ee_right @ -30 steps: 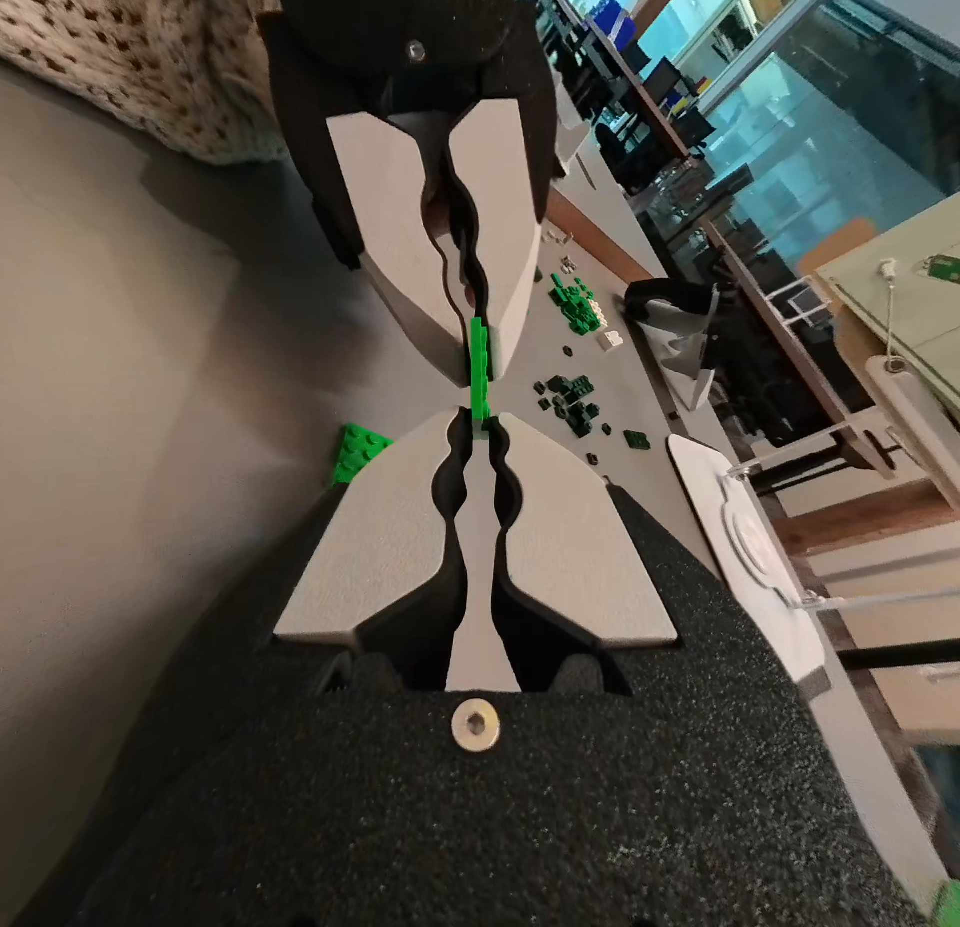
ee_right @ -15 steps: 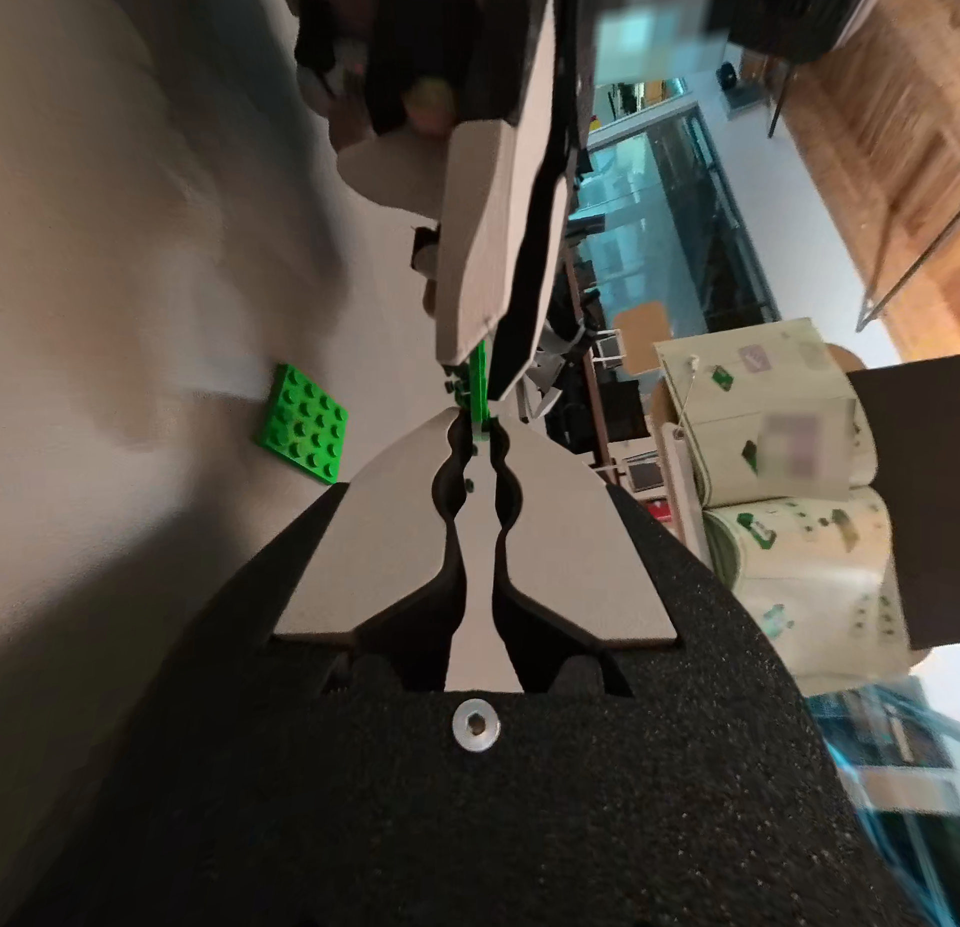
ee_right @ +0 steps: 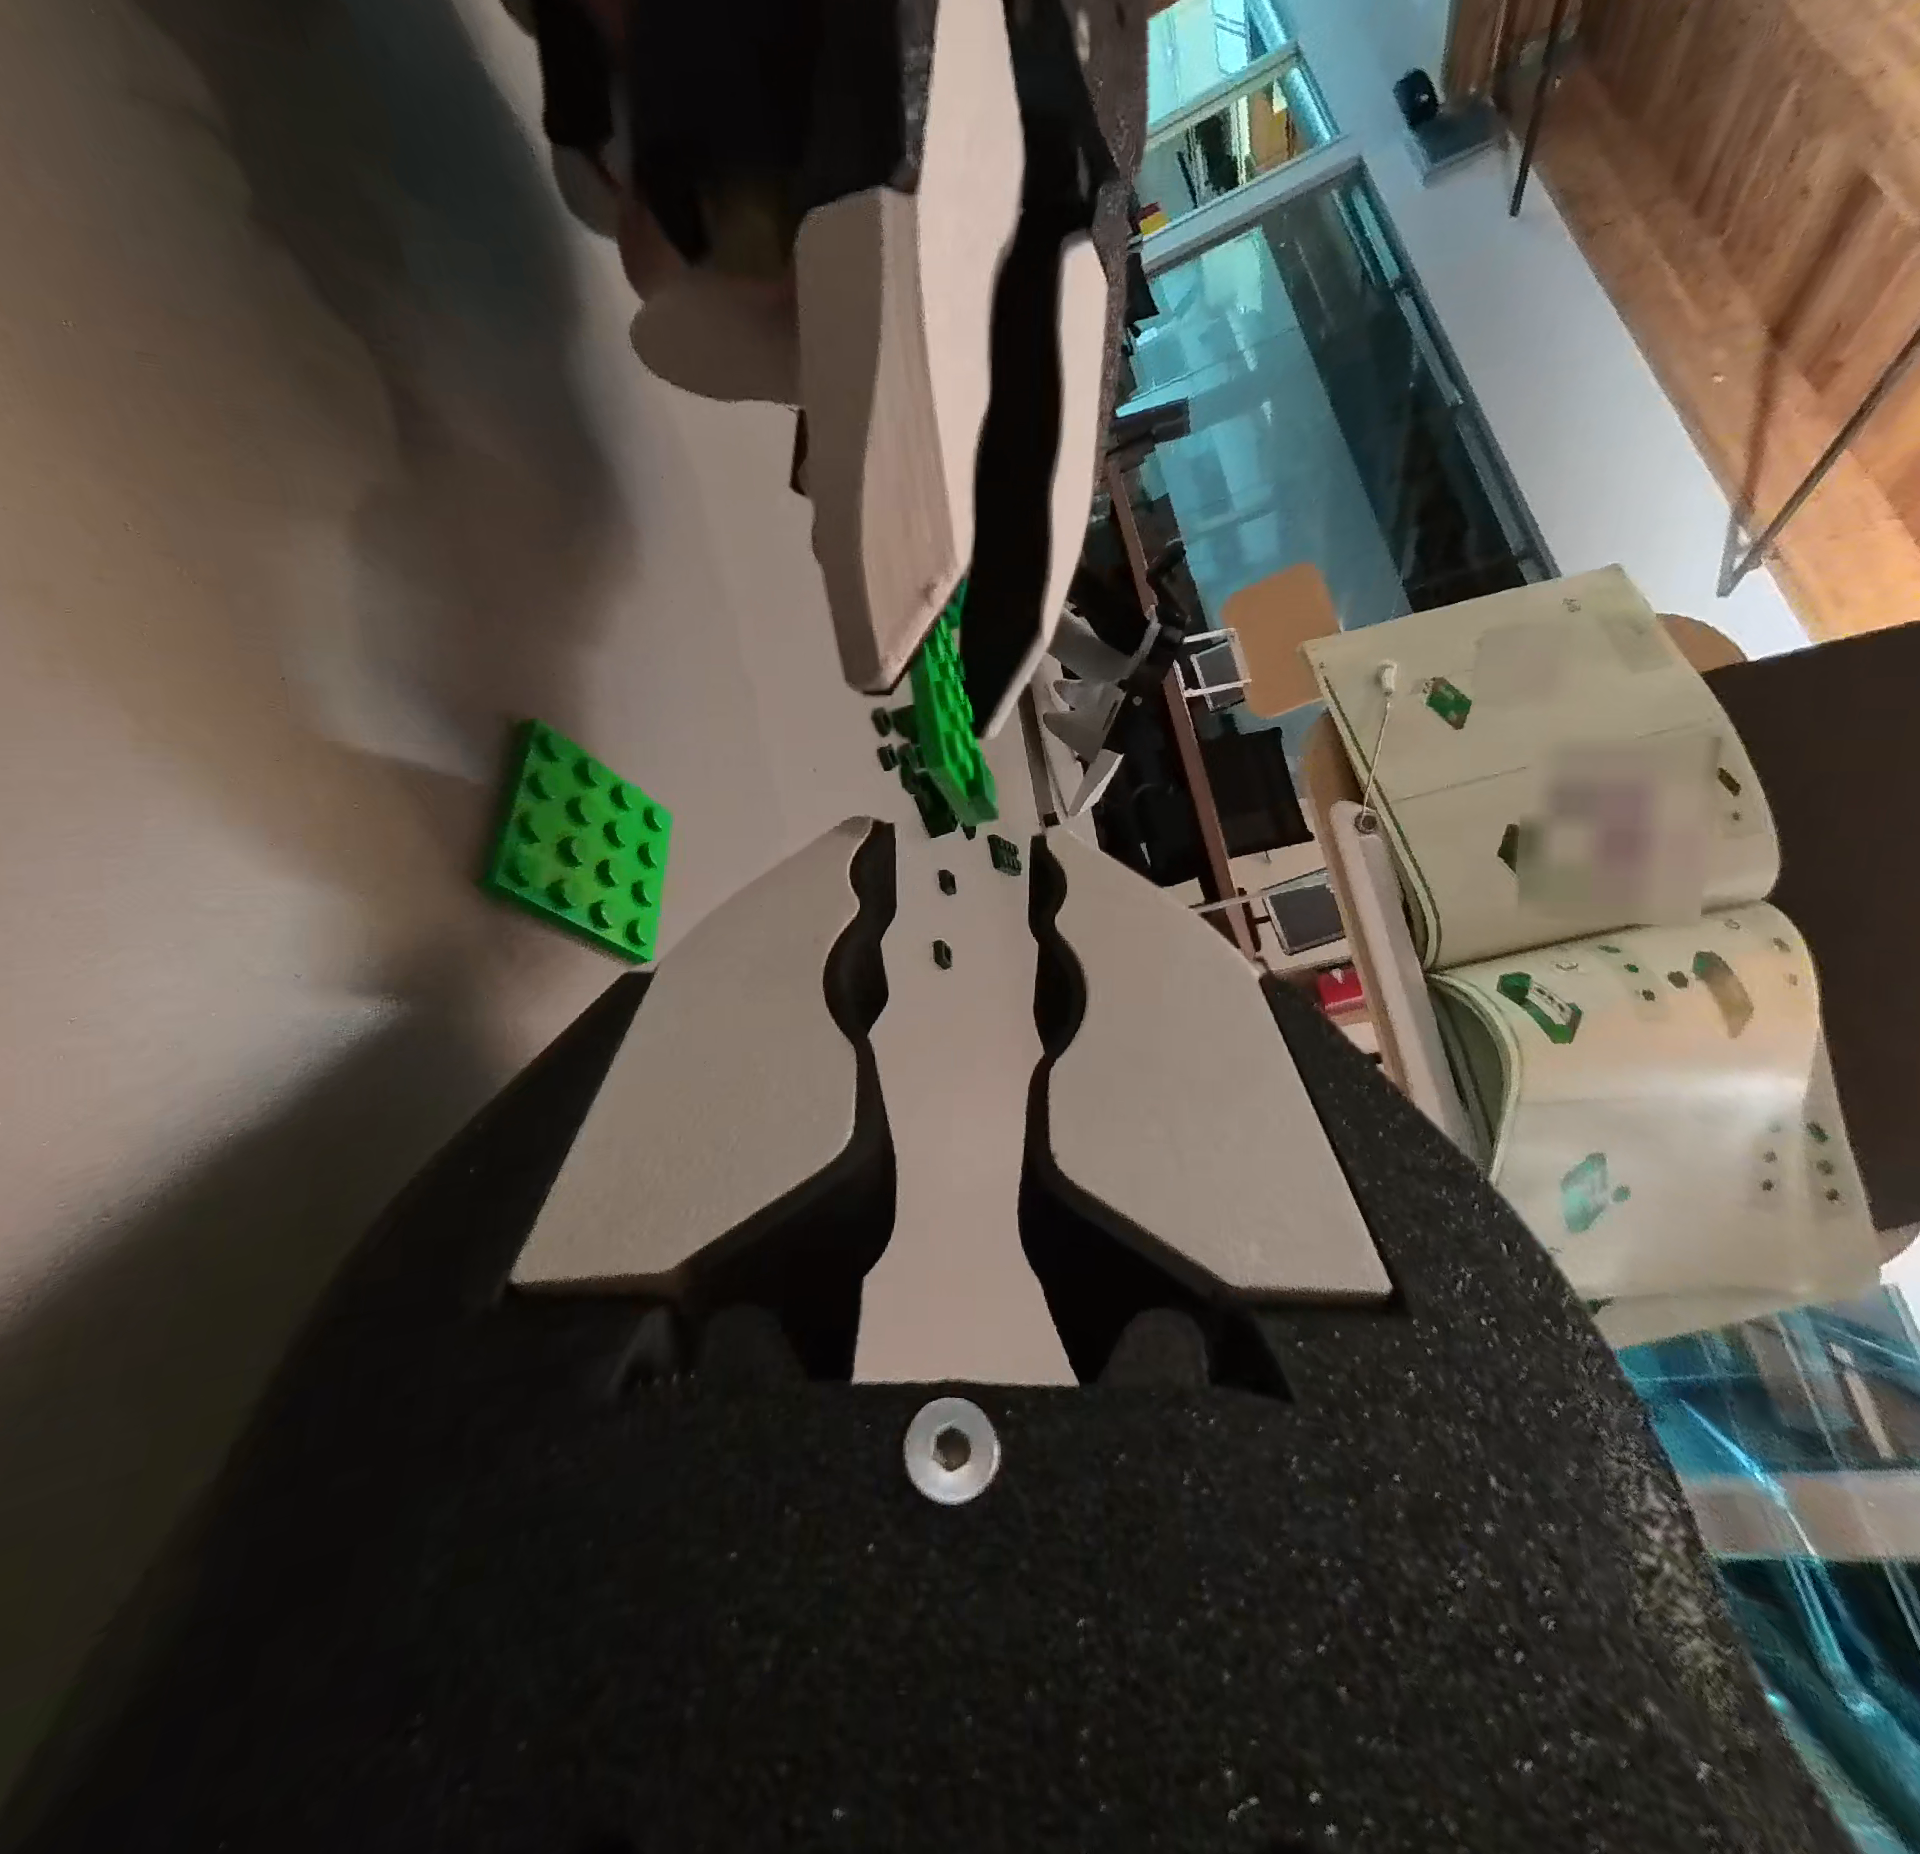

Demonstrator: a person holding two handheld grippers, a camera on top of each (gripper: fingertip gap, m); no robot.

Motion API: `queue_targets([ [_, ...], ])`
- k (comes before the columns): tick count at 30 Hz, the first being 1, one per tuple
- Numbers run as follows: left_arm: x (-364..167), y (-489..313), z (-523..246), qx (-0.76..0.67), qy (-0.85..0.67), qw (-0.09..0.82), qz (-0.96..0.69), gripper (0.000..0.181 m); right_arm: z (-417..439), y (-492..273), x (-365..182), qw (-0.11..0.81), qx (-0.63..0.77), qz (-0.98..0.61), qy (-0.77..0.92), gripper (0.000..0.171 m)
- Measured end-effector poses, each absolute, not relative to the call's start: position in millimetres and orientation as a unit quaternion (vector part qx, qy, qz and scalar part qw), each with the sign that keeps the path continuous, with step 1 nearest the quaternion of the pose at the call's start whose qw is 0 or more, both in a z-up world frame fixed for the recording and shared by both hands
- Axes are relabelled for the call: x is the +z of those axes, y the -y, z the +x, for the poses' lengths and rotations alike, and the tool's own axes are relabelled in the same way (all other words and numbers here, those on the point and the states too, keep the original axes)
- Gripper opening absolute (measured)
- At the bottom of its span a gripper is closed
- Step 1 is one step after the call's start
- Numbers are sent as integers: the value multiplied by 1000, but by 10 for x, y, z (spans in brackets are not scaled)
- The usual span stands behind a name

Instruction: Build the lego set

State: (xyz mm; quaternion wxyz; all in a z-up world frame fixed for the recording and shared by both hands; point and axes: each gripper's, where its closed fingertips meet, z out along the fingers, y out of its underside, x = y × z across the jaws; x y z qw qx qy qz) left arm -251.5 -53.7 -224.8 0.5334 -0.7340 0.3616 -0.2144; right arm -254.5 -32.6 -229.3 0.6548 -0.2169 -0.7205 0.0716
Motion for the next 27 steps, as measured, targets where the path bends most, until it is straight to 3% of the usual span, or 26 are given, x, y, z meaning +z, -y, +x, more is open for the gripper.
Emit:
queue_targets([
  [6, -2275, 595, -2448, -264, -359, 512, -735, 33, -2566, 399, -2296, 665, 48, -186, 722, 7],
  [14, -2082, 696, -2431, -378, -328, 514, -697, 33, -2539, 523, -2167, 640, 128, -223, 725, 6],
  [17, -1853, 760, -2463, -474, -288, 524, -646, 33, -2541, 528, -1970, 674, 177, -254, 670, 9],
  [19, -1595, 835, -2567, -565, -247, 531, -581, 33, -2519, 461, -1897, 680, 192, -275, 652, 40],
  [20, -1487, 863, -2643, -598, -230, 534, -552, 33, -2503, 403, -1886, 683, 194, -287, 644, 46],
  [27, -1208, 914, -2975, -665, -174, 559, -463, 32, -2455, 266, -1899, 698, 184, -299, 624, 34],
])
